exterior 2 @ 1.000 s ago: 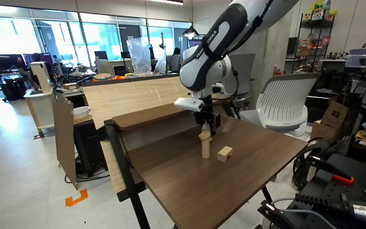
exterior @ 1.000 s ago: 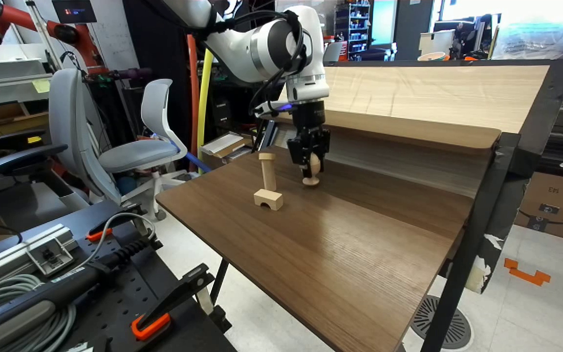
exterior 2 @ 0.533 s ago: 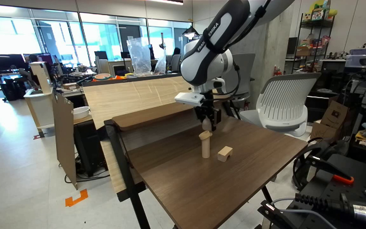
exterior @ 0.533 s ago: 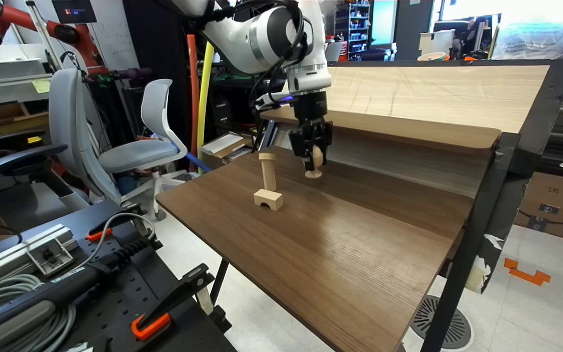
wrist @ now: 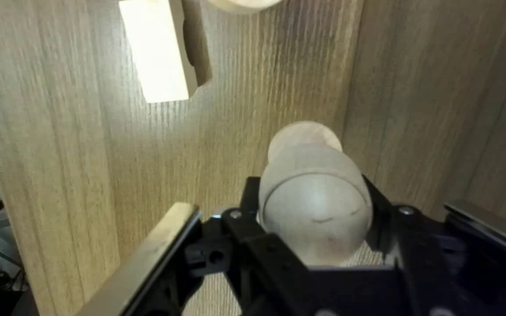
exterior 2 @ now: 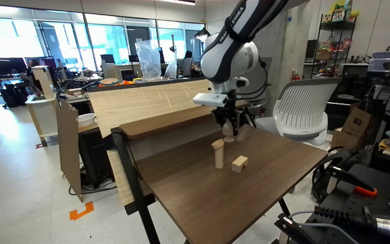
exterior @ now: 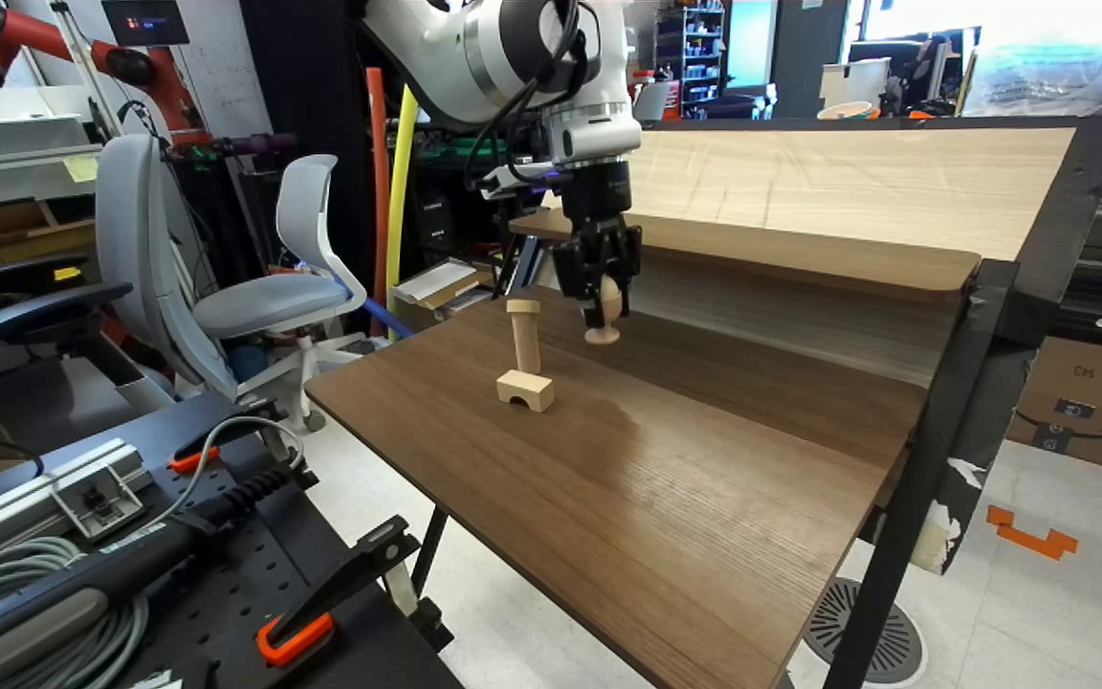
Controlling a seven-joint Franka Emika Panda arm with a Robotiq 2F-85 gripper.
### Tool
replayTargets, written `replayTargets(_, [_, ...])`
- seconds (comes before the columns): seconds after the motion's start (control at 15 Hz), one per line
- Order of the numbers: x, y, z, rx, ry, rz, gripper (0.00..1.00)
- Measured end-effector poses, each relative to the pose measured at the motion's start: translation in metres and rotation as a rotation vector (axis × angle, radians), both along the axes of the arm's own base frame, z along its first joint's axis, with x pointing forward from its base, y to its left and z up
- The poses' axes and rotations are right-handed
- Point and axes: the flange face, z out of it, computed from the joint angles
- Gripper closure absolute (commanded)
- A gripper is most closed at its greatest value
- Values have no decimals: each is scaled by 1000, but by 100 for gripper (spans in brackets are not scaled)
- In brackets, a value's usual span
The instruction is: Take the wooden object on the right and place it on the wooden block
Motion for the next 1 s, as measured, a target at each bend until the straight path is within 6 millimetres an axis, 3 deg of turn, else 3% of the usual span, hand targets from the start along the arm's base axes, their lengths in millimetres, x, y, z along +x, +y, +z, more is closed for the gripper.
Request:
replayTargets(0.27, [-29, -4, 6, 7, 29, 29, 72])
replayTargets(0.6, [-71, -5, -4, -12, 67, 88, 72])
replayTargets(1.0, [-102, 18, -10, -20, 55, 171, 72])
